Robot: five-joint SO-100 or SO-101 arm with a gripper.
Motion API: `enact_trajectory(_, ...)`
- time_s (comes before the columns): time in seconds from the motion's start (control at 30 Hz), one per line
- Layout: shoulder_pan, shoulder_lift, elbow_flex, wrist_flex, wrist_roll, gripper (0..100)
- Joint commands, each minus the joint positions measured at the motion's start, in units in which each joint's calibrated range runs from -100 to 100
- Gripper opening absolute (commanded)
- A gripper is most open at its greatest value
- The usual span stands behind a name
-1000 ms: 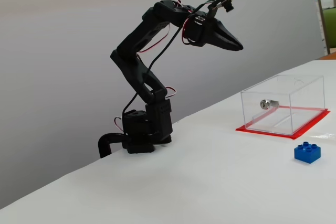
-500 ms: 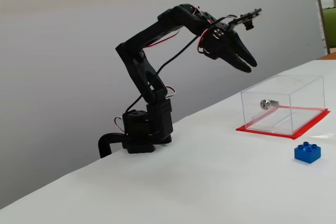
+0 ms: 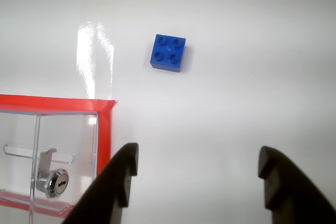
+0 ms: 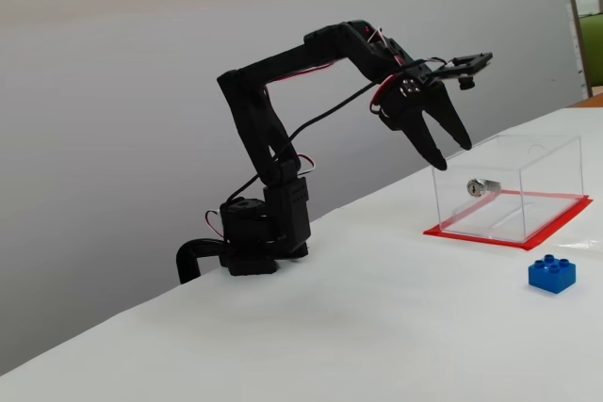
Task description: Pick the blue lego brick and place it into the transparent box
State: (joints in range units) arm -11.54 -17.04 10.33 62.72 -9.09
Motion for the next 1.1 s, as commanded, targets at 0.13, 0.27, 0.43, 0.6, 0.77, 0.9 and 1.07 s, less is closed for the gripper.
enact_trajectory(0.13,0.12,4.35,-2.28,-7.89,-2.60,26)
enact_trajectory(0.27,-0.18,6.73,-2.28,-10.24,-2.87,26)
enact_trajectory(0.43,0.04,9.62,-2.28,-13.55,-2.87,26)
enact_trajectory(0.6,0.41,13.52,-2.19,-17.56,-3.07,26)
enact_trajectory(0.77,1.59,17.00,-2.28,-20.51,-3.75,26)
enact_trajectory(0.9,2.41,19.29,-2.73,-22.08,-3.75,26)
enact_trajectory(1.07,2.56,22.68,-3.09,-24.08,-3.75,26)
